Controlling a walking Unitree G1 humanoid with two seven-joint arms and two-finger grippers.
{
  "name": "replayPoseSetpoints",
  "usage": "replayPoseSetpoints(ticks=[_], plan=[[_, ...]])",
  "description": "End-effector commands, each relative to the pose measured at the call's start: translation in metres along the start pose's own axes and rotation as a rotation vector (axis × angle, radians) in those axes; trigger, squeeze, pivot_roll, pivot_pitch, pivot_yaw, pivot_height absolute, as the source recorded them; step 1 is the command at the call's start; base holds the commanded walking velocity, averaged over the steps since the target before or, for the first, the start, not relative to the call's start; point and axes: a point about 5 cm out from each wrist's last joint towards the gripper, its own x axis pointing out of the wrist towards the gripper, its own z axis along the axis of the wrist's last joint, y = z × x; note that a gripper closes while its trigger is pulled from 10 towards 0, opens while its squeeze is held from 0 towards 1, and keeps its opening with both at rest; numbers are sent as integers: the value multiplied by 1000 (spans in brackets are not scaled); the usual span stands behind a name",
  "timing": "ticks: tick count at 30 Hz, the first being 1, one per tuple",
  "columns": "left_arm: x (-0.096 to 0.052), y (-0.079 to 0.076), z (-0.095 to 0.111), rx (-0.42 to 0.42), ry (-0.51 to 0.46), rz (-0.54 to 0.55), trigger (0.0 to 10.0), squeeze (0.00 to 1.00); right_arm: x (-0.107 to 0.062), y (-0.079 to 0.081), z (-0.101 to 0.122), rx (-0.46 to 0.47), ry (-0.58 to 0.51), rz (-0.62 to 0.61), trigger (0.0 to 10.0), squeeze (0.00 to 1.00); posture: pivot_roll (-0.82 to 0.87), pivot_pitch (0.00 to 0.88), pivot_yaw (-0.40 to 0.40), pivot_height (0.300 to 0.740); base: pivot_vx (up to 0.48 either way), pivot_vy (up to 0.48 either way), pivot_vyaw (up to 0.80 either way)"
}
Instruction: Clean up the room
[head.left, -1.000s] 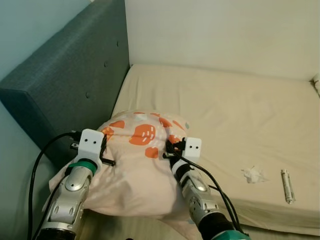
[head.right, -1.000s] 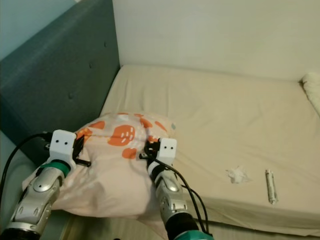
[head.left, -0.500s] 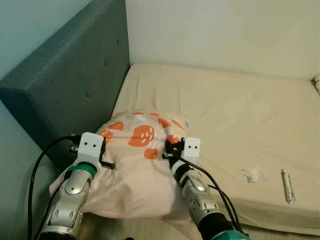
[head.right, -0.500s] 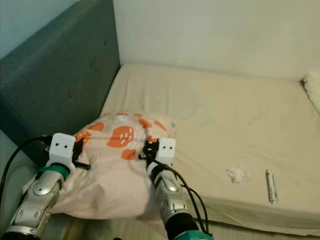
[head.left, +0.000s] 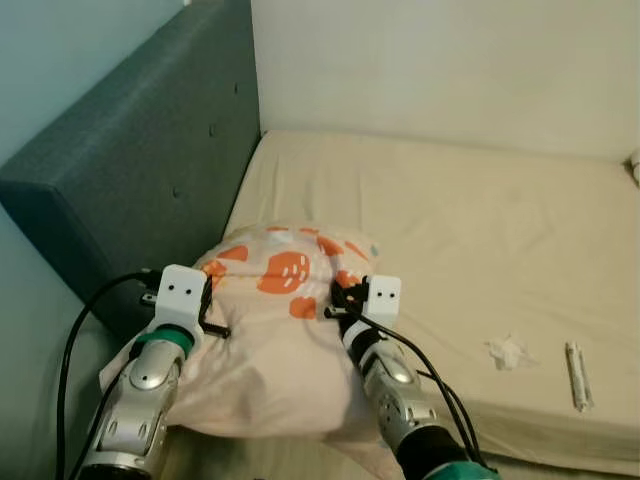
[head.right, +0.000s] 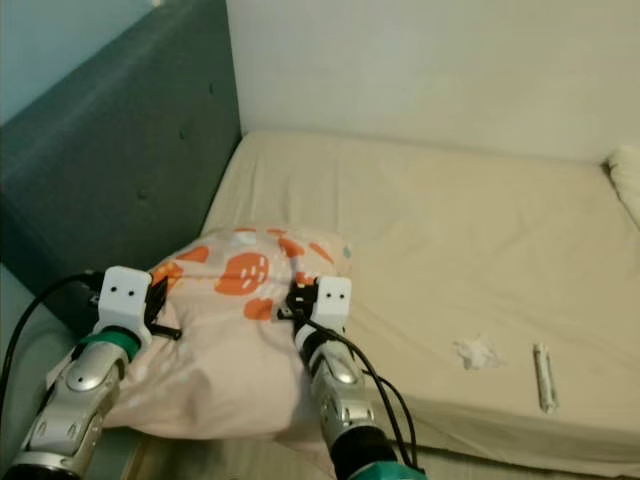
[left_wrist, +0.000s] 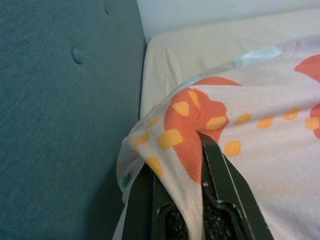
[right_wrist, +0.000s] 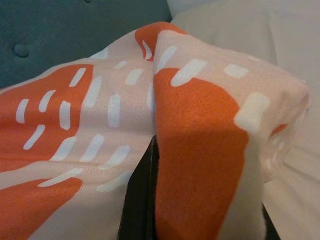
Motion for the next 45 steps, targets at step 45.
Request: replayPoseSetpoints(ticks=[45], plan=[[-3,12,8,-27,-59,40,10000,0,-1,6,-5,29,-3,-11,10000,0,183,52,61,740,376,0,0]])
